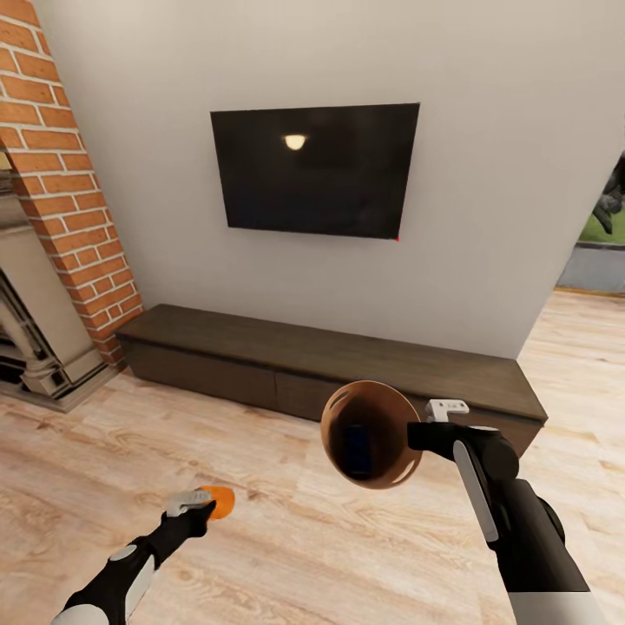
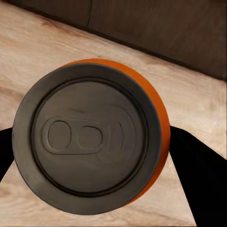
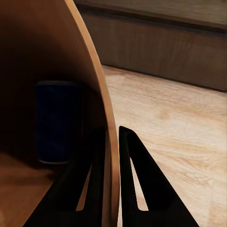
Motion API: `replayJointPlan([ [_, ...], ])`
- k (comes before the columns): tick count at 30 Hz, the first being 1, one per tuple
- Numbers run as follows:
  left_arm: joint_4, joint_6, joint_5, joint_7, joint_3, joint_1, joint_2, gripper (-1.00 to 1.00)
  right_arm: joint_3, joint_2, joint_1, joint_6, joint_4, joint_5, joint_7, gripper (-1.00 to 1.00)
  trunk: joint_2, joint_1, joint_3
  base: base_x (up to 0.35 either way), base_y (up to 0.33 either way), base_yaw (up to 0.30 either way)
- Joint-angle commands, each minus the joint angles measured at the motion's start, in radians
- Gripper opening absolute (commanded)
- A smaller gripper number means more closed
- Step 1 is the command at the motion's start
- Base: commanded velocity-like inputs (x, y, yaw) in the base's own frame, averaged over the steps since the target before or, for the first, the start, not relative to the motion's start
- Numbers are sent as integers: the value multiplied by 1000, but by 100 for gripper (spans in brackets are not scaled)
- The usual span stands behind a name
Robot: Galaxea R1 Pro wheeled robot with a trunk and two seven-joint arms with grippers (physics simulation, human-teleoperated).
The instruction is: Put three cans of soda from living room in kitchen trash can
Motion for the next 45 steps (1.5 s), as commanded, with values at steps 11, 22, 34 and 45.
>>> replayJointPlan([
  [11,-49,148,1,-482,107,0,100,-100,2,0,0,-6,68,-10,2,-100,0,0,1,0,0,0],
  [22,-136,332,2,-833,118,0,126,-100,91,4,-1,-171,386,2,-17,-100,0,0,1,0,0,0],
  [34,-140,460,3,-1105,114,0,125,-100,110,23,-8,-237,507,9,-38,-100,0,0,1,0,0,0],
  [45,-139,465,1,-1122,114,0,114,-100,111,34,-42,-295,625,22,-44,-100,0,0,1,0,0,0],
])
